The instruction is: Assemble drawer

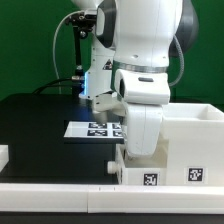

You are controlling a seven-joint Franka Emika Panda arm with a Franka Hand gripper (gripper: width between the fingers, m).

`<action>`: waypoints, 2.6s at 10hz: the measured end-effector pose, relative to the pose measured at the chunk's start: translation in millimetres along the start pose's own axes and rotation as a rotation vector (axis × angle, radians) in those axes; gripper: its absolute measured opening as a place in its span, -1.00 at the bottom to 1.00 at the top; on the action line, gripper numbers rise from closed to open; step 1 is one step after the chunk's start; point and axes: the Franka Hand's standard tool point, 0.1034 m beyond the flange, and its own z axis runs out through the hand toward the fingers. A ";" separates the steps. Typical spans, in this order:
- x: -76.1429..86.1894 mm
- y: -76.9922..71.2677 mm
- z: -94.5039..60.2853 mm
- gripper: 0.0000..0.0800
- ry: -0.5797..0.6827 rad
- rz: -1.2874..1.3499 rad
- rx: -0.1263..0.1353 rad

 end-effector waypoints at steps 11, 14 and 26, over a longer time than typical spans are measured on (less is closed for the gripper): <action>3.1 2.1 -8.1 -0.29 -0.002 0.018 0.003; -8.6 14.3 -32.7 0.19 -0.012 -0.004 0.020; -20.2 1.5 4.3 0.62 0.223 0.086 0.015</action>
Offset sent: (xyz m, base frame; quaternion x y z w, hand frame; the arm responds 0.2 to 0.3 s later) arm 0.0000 0.0000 0.0000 0.0000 0.0000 0.0000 1.0000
